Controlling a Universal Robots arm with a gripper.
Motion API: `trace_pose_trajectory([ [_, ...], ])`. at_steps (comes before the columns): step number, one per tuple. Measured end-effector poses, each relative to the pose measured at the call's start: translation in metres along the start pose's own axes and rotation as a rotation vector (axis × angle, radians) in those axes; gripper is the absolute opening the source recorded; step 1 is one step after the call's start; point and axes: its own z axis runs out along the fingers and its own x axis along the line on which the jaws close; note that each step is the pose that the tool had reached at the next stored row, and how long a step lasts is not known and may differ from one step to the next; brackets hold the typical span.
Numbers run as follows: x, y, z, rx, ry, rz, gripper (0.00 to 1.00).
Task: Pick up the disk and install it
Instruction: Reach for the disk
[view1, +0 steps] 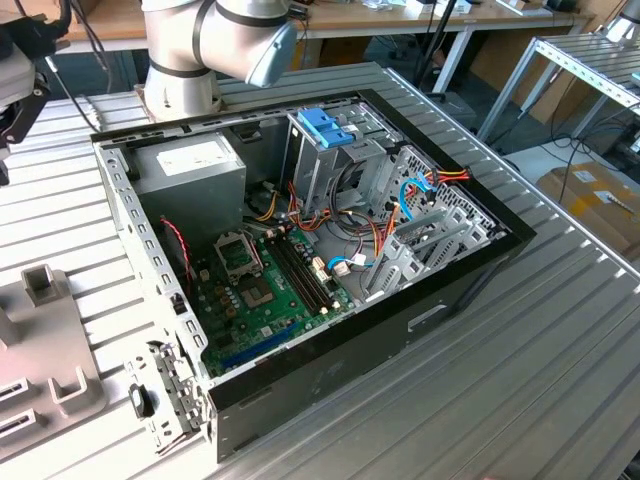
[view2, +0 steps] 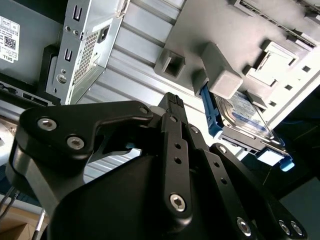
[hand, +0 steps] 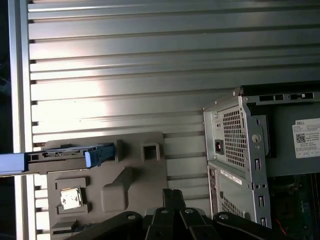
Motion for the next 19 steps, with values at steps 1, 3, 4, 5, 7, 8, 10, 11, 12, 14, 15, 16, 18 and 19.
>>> trace_pose_trajectory([
  [1,0.0012,-0.0001,0.0,0.0,0.0,0.0,0.11],
  [3,0.0041,-0.0003,0.0,0.0,0.0,0.0,0.11],
  [4,0.0053,-0.0004,0.0,0.0,0.0,0.0,0.11],
  [5,0.0071,-0.0005,0.0,0.0,0.0,0.0,0.11],
  [7,0.0117,-0.0009,0.0001,0.0,-0.0001,0.0,0.11],
  [8,0.0139,-0.001,0.0001,0.0,0.0,0.0,0.11],
  [10,0.0161,-0.0012,0.0001,0.0,0.0,0.0,0.11],
  [11,0.0173,-0.0013,0.0001,0.0,0.0,0.0,0.11],
  [12,0.019,-0.0014,0.0001,0.0,0.0,0.0,0.11],
  [14,0.0198,-0.0015,0.0001,0.0,0.0,0.0,0.11],
  [15,0.0198,-0.0015,0.0001,0.0,0.0,0.0,0.11],
  [16,0.02,-0.0015,0.0001,0.0,0.0,0.0,0.11],
  [18,0.02,-0.0015,0.0001,0.0,0.0001,0.0,0.11],
  [19,0.02,-0.0015,0.0001,0.0,0.0,0.0,0.11],
])
